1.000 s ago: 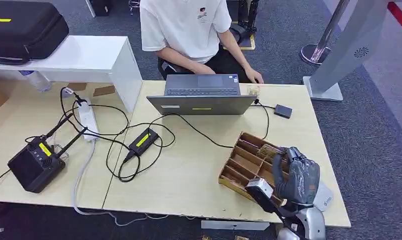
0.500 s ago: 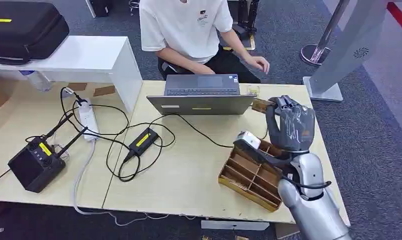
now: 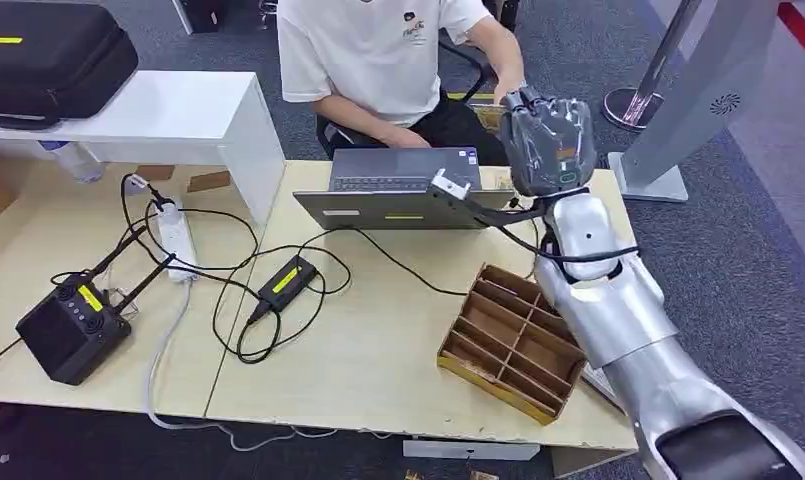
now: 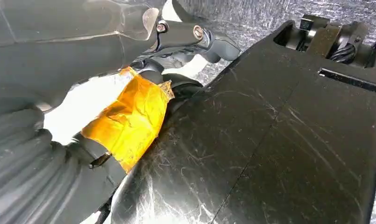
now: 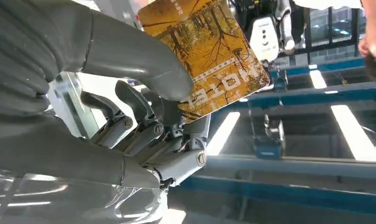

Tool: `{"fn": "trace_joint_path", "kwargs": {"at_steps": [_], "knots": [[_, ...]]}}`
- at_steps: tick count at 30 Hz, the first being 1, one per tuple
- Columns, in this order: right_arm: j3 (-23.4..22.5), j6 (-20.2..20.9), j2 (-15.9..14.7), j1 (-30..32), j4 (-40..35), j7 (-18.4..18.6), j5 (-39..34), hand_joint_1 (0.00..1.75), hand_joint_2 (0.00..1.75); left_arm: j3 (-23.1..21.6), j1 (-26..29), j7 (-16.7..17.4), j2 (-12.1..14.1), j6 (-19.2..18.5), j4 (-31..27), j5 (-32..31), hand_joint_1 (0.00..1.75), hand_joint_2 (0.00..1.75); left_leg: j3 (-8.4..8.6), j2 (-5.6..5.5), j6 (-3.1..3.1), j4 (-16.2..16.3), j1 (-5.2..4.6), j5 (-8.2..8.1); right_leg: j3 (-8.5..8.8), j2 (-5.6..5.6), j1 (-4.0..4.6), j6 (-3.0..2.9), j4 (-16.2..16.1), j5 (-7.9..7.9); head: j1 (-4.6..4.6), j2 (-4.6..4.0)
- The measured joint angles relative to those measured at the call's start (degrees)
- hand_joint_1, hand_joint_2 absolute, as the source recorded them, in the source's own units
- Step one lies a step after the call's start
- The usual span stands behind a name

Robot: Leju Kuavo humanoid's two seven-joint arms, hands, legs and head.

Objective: Pass the card to the sensor for recognition and then transmit it.

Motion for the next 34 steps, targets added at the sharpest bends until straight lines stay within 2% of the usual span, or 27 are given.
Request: {"fn": "trace_joint_path", "kwargs": {"at_steps": [6,7,13,25,34], "knots": [[2.05,-0.26,3.96,-4.51,8.63,2.14,2.56,1.75,1.75,-2.28,-0.11,0.00,0.24,-0.96,0.00,0.00,0.00,1.75,0.01,0.01,0.00,0.00,0.00,0.00,-0.02,0.01,0.00,0.00,-0.02,0.00,0.00,0.00],[2.36,-0.50,4.50,-4.74,9.98,2.31,2.73,0.00,1.75,-2.54,-0.12,-0.02,0.24,-1.09,0.00,0.00,0.00,1.75,0.01,0.00,0.00,0.00,0.00,0.00,-0.02,0.01,0.00,0.00,-0.02,0.00,0.00,0.00],[3.58,-1.86,6.21,-5.24,15.31,2.01,3.23,0.00,1.75,-2.67,-0.44,-0.57,0.42,-3.39,0.00,0.04,0.00,1.75,0.01,0.00,0.00,0.00,-0.01,0.00,-0.02,0.00,-0.01,0.00,-0.03,0.00,0.02,0.00],[3.93,-2.82,6.18,-5.02,18.38,2.01,2.14,0.00,1.75,-2.65,-0.43,-0.42,0.42,-2.77,0.00,0.15,0.00,1.75,0.03,0.00,0.00,0.01,-0.01,0.00,-0.04,0.01,-0.01,0.00,-0.05,0.00,0.00,0.00],[3.91,-3.21,3.30,-2.42,17.09,1.46,2.20,0.00,1.75,-2.65,-0.35,-0.33,0.42,-2.29,0.00,0.22,0.00,1.75,0.03,0.02,0.00,0.02,-0.02,0.00,-0.03,0.01,-0.02,0.00,-0.07,0.00,-0.02,0.00]]}}
